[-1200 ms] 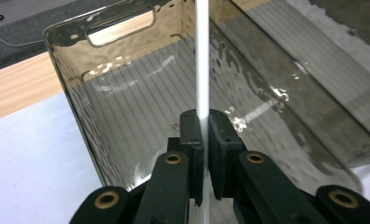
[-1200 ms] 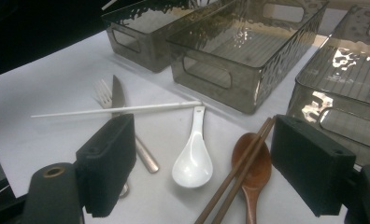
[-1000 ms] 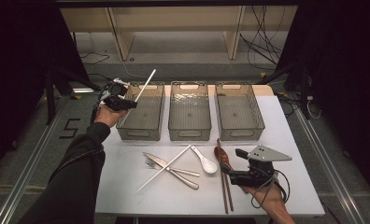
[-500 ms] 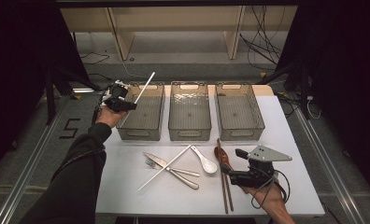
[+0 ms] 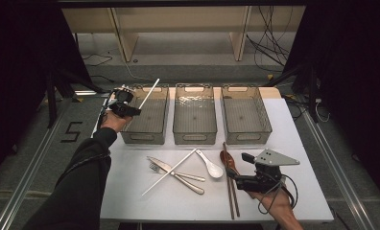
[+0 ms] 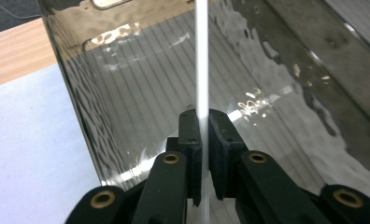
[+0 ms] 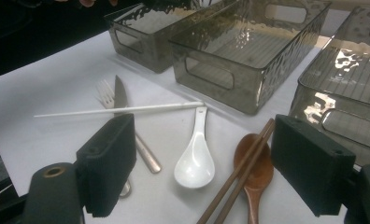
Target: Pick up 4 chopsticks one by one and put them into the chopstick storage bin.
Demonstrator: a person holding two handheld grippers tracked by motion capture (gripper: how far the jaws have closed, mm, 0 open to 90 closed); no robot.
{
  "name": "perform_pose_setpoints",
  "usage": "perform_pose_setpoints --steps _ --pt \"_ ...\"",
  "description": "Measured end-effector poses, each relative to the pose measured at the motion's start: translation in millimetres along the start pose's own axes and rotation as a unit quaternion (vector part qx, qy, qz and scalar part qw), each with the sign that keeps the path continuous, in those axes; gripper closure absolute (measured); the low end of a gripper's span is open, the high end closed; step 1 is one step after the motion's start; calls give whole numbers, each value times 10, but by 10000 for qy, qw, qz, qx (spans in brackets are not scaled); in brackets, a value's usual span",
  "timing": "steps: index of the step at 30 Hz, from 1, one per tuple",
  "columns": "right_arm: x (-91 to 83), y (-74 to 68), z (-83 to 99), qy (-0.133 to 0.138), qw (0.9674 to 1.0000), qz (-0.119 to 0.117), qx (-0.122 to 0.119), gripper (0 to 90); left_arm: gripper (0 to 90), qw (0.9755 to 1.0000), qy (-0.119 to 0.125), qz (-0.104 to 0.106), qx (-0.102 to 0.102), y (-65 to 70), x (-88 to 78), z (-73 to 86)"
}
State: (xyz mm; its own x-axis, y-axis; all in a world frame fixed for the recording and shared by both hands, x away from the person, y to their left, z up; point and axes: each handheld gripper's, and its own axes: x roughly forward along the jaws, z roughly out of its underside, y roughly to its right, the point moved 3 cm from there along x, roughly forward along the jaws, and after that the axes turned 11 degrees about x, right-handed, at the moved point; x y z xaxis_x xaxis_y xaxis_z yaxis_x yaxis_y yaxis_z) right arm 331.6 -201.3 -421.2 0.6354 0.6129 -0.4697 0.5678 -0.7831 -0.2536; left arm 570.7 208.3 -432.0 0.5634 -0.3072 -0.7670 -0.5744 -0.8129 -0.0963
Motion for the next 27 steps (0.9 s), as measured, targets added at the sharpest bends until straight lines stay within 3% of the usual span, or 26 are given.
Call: perform_pose_setpoints --steps 1,2,4,7,8,11,12,15,17,18,20,22,27 --pt "-3 -2 0 4 10000 0 5 236 637 10000 33 -6 -27 3 0 -2" --pt "-3 -2 0 4 10000 0 5 236 637 10000 22 -7 -44 5 -9 -5" --pt "-6 -3 -1 3 10000 -2 9 236 553 9999 70 -52 -80 15 -55 -18" --pt "-5 0 -1 5 10000 3 0 236 450 9993 195 114 -293 56 -158 -50" --pt "-4 -1 -1 2 10000 5 4 236 377 9991 211 187 -306 84 -199 -62" --pt "-7 -2 -1 3 10000 7 9 236 327 9987 353 292 -241 199 -372 -96" --pt "-5 1 -1 4 10000 14 4 236 273 9984 395 345 -209 247 -439 -101" --pt "-4 2 1 -10 10000 23 15 236 242 9968 550 571 -101 436 -639 -75" --pt "-2 2 0 -14 10000 29 10 236 237 9953 577 751 -218 526 -714 -22" --pt "-3 -6 -4 -5 10000 14 14 236 222 9956 449 804 -148 571 -728 -12" --pt "-3 -11 -6 1 10000 15 6 236 217 9965 371 750 25 668 -801 -12" --pt "0 -19 -4 -10 10000 17 -18 236 217 9954 420 847 140 779 -883 -20" --pt "5 -2 1 -61 10000 53 55 236 179 9948 424 851 372 1037 -939 29"
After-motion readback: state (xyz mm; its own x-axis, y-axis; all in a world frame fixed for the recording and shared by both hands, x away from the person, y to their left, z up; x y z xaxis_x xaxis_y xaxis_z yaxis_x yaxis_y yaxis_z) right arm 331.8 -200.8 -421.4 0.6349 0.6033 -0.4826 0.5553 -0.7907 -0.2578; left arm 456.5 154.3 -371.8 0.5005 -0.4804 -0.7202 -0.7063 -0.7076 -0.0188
